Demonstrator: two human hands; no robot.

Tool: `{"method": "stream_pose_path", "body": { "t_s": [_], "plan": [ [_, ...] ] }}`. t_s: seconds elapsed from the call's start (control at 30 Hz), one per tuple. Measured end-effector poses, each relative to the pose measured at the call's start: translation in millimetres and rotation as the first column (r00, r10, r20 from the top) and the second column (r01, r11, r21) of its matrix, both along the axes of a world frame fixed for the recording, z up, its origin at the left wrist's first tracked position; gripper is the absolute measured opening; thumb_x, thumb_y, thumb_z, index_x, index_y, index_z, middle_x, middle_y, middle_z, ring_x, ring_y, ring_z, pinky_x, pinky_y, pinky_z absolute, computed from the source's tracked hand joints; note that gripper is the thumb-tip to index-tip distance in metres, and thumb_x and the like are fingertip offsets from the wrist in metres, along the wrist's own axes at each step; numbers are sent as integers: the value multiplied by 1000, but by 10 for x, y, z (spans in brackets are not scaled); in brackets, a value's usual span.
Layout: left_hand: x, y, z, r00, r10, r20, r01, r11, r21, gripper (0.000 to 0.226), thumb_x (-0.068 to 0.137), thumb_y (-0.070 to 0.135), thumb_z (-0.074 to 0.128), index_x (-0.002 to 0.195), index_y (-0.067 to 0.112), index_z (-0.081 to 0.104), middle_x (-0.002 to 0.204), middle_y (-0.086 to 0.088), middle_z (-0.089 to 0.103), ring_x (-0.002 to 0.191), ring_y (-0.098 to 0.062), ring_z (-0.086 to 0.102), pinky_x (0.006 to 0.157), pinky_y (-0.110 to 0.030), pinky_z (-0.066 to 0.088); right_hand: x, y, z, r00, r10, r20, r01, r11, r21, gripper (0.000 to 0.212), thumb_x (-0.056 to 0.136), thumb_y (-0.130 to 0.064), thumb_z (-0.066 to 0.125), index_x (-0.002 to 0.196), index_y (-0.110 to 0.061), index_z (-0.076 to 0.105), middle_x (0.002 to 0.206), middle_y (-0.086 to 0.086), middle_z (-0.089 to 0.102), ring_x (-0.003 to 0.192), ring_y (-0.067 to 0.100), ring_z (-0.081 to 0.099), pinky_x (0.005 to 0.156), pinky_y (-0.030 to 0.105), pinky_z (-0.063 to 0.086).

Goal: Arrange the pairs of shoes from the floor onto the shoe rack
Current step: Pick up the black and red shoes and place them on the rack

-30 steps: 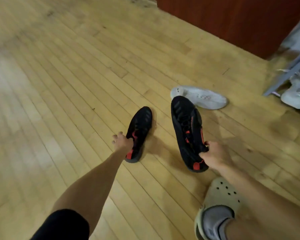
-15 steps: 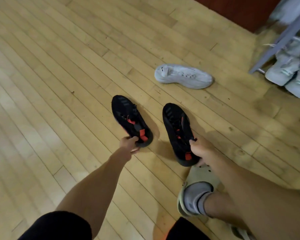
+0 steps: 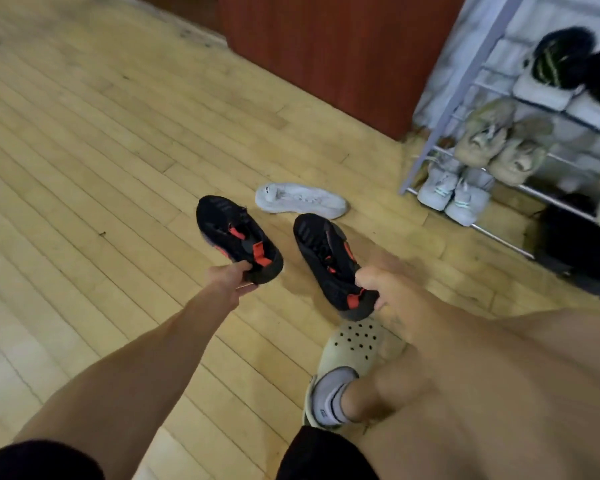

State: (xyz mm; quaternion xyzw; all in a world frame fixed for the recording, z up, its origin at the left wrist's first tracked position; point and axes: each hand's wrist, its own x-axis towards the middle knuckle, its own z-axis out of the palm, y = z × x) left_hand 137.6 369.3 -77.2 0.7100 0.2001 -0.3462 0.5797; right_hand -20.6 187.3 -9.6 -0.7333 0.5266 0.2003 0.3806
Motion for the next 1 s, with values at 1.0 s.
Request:
{"method": "stream_pose_path", "body": {
  "t_s": [1.0],
  "plan": [
    [-783,-3978,3642,647,-532,546,697,703,-141,17,75,-9,71,77,2,58,95,-23,68,81,-37,70,67,-47,58,-1517,-2817,3049,277,-508,816,704,685,187,16,83,5,68,96,12,64,98,29,70,74,41,72,57,53,60]
  ]
}}
